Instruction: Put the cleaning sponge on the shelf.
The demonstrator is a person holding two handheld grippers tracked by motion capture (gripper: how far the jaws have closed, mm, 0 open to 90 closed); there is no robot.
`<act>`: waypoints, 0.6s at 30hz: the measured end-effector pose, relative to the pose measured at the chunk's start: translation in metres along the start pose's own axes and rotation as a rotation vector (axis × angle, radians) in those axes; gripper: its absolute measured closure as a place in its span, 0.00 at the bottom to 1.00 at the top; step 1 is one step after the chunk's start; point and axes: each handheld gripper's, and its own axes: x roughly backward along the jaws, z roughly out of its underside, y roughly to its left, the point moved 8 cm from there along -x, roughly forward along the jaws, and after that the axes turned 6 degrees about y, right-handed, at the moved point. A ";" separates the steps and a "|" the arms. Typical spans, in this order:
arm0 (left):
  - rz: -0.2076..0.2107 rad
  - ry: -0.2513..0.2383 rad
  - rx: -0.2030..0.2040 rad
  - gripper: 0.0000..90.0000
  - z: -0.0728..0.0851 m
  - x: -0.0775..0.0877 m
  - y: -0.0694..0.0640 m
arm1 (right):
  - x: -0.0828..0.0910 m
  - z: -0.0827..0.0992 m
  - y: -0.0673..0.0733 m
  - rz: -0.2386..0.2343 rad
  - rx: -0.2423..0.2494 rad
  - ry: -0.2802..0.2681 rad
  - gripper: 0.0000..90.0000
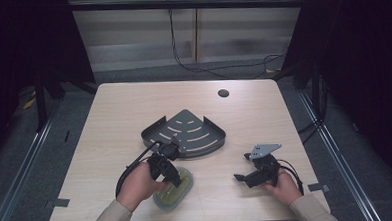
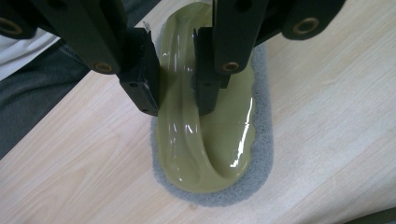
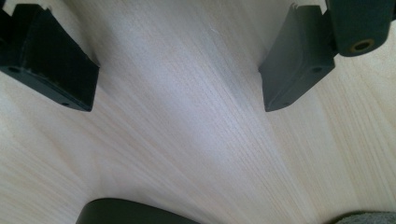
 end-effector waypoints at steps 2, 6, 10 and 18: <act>-0.005 -0.001 -0.007 0.81 0.001 0.002 0.001 | 0.000 0.000 0.000 0.000 0.001 0.000 0.12; -0.021 -0.002 -0.010 0.81 0.004 0.009 0.004 | 0.000 0.000 0.000 0.000 -0.002 -0.001 0.12; -0.034 -0.004 -0.018 0.81 0.005 0.016 0.007 | 0.000 0.000 0.000 0.000 -0.002 -0.001 0.12; -0.057 -0.015 -0.038 0.81 0.006 0.028 0.012 | 0.000 0.000 0.000 0.000 -0.002 -0.001 0.12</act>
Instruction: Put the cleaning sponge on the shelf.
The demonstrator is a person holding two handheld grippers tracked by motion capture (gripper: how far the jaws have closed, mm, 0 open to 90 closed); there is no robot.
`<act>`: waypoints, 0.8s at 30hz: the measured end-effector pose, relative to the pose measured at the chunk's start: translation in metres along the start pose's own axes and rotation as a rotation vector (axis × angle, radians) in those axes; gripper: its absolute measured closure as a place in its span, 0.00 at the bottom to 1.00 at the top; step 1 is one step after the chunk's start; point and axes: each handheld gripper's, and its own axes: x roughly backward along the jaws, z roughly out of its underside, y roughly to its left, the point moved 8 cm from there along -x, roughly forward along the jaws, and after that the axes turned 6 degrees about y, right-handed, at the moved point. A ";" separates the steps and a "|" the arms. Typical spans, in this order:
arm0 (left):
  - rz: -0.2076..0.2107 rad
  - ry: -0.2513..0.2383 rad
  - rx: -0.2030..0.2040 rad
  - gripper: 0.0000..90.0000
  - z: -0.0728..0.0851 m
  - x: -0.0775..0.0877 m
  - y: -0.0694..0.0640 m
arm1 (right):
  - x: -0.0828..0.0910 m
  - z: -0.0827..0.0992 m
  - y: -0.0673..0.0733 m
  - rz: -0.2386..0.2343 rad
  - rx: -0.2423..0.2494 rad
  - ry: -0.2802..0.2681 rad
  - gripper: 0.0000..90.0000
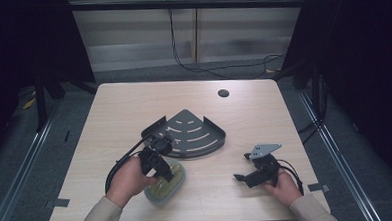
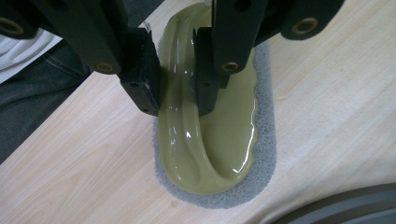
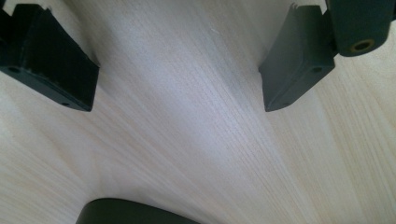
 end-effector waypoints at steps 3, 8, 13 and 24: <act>-0.005 -0.002 -0.009 0.81 0.001 0.004 0.003 | 0.000 0.000 0.000 0.000 0.002 0.001 0.12; -0.014 -0.011 -0.011 0.81 0.002 0.011 0.008 | 0.000 0.000 0.000 0.000 0.002 0.001 0.12; -0.017 -0.014 -0.007 0.81 0.003 0.019 0.013 | 0.000 0.000 0.000 0.001 0.002 0.000 0.12; -0.022 -0.013 -0.009 0.81 0.003 0.032 0.020 | 0.000 0.000 0.000 0.000 0.002 0.001 0.12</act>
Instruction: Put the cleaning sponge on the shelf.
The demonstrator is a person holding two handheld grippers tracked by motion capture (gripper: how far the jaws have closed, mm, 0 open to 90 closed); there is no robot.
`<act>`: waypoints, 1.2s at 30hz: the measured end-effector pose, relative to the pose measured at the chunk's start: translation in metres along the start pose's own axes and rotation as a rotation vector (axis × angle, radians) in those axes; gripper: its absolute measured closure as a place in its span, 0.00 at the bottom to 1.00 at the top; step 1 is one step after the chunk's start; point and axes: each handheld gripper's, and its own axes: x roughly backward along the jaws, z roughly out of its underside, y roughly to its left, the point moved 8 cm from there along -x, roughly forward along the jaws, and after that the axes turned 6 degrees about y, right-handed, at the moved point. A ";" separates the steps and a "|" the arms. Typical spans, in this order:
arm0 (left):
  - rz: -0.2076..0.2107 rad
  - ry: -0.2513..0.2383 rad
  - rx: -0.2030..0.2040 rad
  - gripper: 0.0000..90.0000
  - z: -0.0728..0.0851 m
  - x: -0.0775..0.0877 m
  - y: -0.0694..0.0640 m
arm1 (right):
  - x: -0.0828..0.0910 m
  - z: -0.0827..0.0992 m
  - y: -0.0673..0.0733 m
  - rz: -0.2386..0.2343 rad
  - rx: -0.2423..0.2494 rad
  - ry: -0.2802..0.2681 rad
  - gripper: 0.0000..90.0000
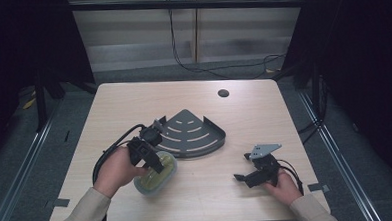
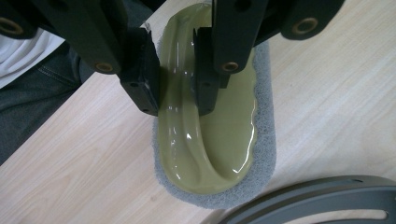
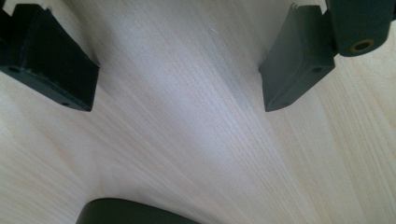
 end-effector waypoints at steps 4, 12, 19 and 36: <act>-0.006 -0.004 0.004 0.81 -0.002 0.006 0.004 | 0.000 0.000 0.000 0.000 0.000 0.000 0.12; -0.003 -0.028 0.009 0.81 -0.009 0.018 0.010 | 0.000 0.000 0.000 0.001 -0.001 -0.002 0.12; -0.017 -0.043 0.007 0.81 -0.017 0.027 0.014 | 0.000 0.000 0.000 0.002 0.000 -0.003 0.12; -0.030 -0.042 0.016 0.81 -0.039 0.029 0.024 | 0.000 0.000 0.000 0.001 0.000 -0.002 0.12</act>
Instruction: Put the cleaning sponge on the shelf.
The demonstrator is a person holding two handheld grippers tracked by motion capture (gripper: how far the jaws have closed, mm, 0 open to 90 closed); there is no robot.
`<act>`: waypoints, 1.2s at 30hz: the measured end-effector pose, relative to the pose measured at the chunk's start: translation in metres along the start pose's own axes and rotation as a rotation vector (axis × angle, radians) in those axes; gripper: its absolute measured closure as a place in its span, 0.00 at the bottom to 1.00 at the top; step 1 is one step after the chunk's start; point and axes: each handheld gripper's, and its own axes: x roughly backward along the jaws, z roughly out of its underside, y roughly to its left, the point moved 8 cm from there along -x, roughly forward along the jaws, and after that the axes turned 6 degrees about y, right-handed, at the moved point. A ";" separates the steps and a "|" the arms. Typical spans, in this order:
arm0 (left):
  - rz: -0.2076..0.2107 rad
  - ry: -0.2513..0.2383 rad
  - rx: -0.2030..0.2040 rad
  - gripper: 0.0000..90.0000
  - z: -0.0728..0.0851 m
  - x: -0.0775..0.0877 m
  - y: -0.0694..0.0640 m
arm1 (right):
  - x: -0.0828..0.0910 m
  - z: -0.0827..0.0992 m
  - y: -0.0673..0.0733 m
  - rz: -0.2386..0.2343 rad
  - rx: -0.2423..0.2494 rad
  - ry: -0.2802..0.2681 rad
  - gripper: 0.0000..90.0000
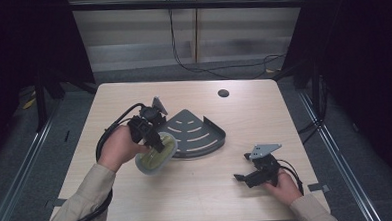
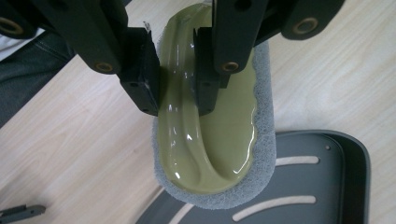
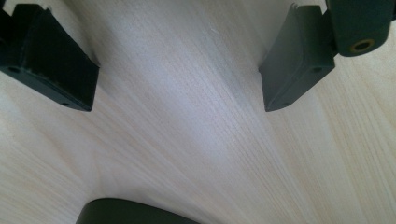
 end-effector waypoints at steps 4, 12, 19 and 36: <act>-0.006 -0.007 0.007 0.81 -0.005 0.003 0.002 | 0.000 0.000 0.000 0.001 0.001 -0.001 0.12; -0.017 -0.016 0.015 0.81 -0.016 0.010 0.006 | 0.000 0.000 0.000 0.000 0.000 0.000 0.12; -0.024 -0.026 0.012 0.81 -0.027 0.009 0.012 | 0.000 0.000 0.000 0.000 0.000 0.000 0.12; -0.023 -0.028 0.029 0.81 -0.051 0.002 0.025 | 0.000 0.000 0.000 0.000 0.000 0.001 0.12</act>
